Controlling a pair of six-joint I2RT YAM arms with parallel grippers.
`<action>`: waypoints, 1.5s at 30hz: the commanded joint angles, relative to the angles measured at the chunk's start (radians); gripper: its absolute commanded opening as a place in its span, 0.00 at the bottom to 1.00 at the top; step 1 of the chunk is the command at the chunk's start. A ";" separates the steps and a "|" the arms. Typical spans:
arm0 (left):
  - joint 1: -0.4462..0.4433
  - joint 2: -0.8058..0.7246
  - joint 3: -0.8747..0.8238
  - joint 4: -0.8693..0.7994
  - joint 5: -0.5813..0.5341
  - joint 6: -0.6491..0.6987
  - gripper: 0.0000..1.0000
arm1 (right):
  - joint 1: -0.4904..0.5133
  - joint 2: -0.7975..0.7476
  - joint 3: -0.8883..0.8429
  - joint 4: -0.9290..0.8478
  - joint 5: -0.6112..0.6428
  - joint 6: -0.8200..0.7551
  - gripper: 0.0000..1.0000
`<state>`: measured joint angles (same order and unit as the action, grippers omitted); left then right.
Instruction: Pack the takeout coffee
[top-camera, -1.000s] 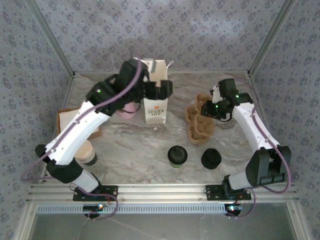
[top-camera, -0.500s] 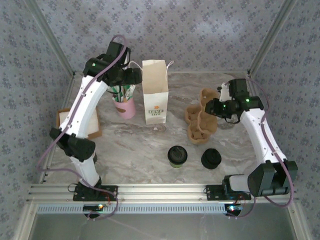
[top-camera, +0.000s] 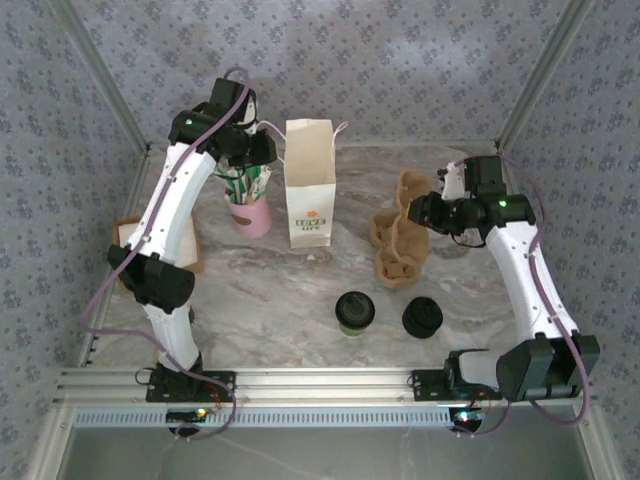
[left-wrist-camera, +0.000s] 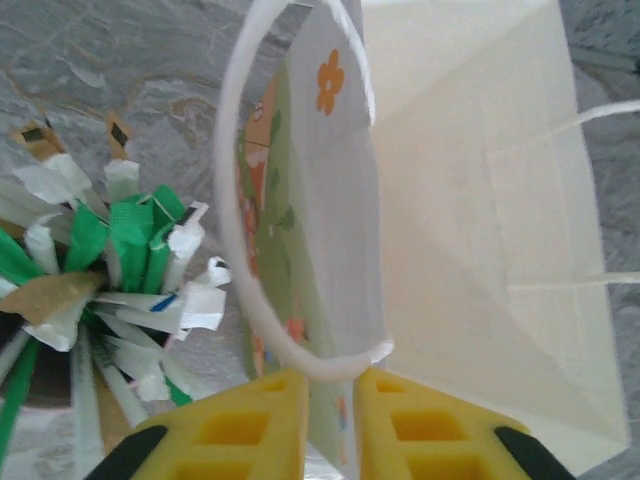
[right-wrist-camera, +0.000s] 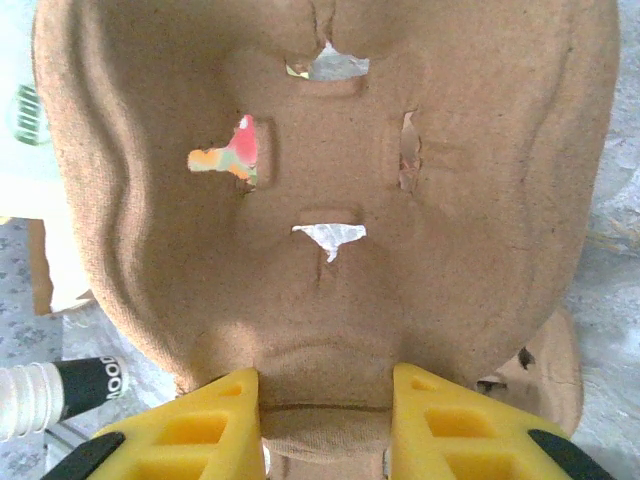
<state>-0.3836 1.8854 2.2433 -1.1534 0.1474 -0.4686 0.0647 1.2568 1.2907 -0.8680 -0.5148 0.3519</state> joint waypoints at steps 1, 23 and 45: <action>0.003 -0.007 0.017 0.023 0.072 -0.013 0.13 | -0.007 -0.037 0.044 -0.023 -0.047 0.027 0.32; 0.108 -0.091 -0.088 0.192 0.181 -0.114 0.61 | -0.007 -0.091 0.065 -0.054 -0.077 0.033 0.32; 0.033 -0.237 -0.211 0.229 0.218 -0.187 0.00 | 0.014 -0.108 0.196 0.007 -0.283 0.152 0.32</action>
<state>-0.3431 1.7454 2.0769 -0.9668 0.3737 -0.6277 0.0669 1.1683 1.4384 -0.8989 -0.7128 0.4538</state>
